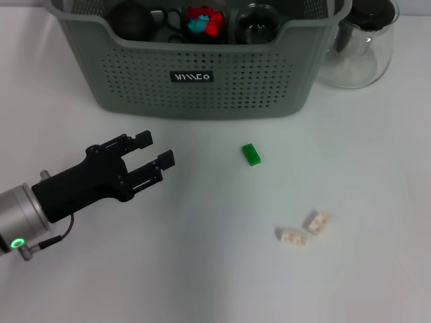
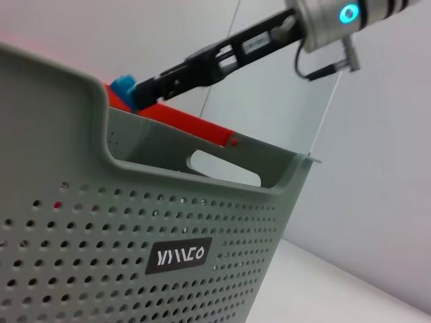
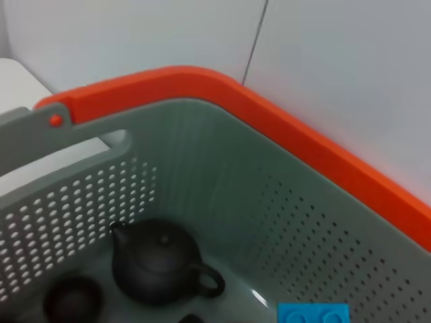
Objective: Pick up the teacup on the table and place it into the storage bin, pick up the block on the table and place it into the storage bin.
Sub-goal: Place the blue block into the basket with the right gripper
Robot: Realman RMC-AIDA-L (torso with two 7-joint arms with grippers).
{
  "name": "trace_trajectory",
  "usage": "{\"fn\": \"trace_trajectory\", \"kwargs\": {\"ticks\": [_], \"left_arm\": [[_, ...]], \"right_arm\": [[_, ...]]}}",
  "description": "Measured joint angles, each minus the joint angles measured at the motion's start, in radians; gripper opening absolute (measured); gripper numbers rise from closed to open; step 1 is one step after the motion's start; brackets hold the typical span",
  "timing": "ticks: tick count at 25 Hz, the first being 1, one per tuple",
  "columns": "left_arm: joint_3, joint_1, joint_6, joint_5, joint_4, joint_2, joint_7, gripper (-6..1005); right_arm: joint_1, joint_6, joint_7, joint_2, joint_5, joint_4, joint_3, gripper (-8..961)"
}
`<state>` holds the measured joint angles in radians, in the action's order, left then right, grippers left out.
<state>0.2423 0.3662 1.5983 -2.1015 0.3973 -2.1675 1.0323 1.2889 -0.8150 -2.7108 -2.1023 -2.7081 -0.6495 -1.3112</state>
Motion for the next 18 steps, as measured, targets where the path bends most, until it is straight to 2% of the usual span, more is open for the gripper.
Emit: {"fn": "trace_trajectory", "kwargs": {"ticks": [6,15,18], "left_arm": [[0.001,0.0,0.0,0.0,0.0,-0.001,0.0,660],[0.0,0.003,0.0,0.0,-0.005,-0.001,0.0,660],[-0.001,0.004,0.0,0.0,-0.006,-0.001,0.0,660]], "right_arm": [[0.024,0.088,-0.001,-0.002,0.007,0.114,-0.003,424],[0.018,0.119,0.025,-0.004,0.037,0.134,-0.029,425],[0.016,0.12,0.024,-0.004,0.038,0.126,-0.029,517]]}}
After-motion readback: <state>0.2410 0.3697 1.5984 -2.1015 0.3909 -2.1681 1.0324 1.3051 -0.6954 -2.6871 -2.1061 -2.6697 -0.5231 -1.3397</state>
